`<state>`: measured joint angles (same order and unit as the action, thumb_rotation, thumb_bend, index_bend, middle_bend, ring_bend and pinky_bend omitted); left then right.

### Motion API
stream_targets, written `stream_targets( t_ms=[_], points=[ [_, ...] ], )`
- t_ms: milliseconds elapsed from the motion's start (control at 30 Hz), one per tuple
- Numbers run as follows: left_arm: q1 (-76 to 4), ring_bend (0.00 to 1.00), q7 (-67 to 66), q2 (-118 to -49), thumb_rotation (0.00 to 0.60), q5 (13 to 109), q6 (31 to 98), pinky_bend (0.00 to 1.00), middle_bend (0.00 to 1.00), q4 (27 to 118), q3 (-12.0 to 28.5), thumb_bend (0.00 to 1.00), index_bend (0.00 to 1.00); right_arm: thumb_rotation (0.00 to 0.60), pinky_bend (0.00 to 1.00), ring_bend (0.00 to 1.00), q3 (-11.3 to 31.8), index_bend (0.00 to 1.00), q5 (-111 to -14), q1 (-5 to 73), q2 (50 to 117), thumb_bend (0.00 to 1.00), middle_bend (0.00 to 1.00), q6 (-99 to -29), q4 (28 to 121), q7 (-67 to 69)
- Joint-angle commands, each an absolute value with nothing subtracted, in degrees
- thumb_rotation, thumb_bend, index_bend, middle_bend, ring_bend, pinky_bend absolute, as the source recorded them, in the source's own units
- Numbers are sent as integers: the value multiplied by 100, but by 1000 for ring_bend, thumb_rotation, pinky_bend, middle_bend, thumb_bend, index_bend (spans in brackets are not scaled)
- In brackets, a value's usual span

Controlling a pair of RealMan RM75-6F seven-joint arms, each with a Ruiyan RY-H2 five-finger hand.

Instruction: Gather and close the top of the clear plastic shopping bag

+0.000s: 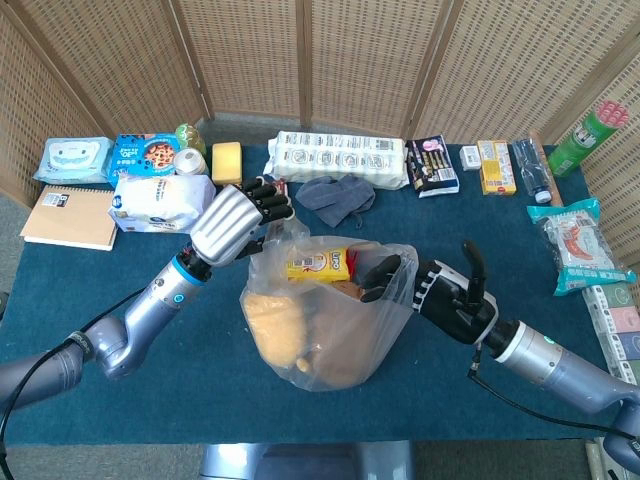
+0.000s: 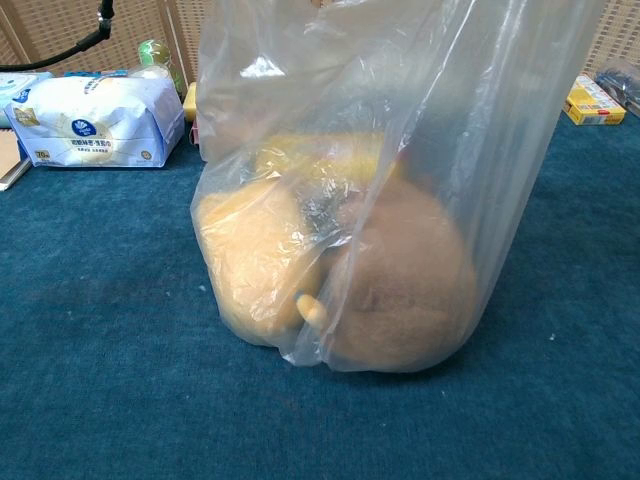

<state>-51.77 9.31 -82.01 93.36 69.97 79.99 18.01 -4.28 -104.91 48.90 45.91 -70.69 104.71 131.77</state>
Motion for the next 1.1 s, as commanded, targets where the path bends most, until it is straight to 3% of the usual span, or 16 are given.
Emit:
stream_targets(
  t_ms=[33, 367, 533, 700, 833, 933, 1100],
  points=[
    [-5191, 529, 901, -8178, 600, 9381, 7098, 447, 610, 8044, 1801, 388, 640, 23, 226, 233, -435, 304, -10477, 4878, 4607, 244, 297, -7088, 10444, 13198],
    [-5210, 553, 915, -8063, 600, 9484, 7515, 461, 636, 8238, 1858, 391, 670, 20, 227, 233, -443, 304, -10413, 4860, 4634, 244, 297, -7085, 10369, 13261],
    [-5202, 522, 892, -7952, 600, 9356, 7331, 459, 610, 8369, 1750, 319, 638, 21, 226, 234, -451, 304, -10406, 4849, 4632, 244, 297, -7096, 10341, 13286],
    [-5294, 345, 694, -7756, 600, 9092, 6785, 421, 402, 8545, 1646, 253, 362, 21, 227, 234, -452, 304, -10405, 4841, 4615, 244, 297, -7113, 10326, 13320],
    [-5361, 238, 519, -7736, 600, 8944, 6578, 371, 279, 8578, 1635, 229, 212, 22, 227, 234, -456, 303, -10402, 4826, 4595, 244, 297, -7131, 10319, 13338],
    [-5405, 184, 460, -7814, 600, 8884, 6558, 333, 217, 8518, 1657, 222, 137, 20, 227, 234, -457, 303, -10404, 4815, 4582, 244, 296, -7145, 10318, 13340],
    [-5563, 169, 550, -8149, 600, 8805, 6630, 321, 197, 8248, 1783, 220, 103, 22, 227, 234, -462, 303, -10431, 4803, 4559, 244, 297, -7169, 10334, 13337]
  ],
)
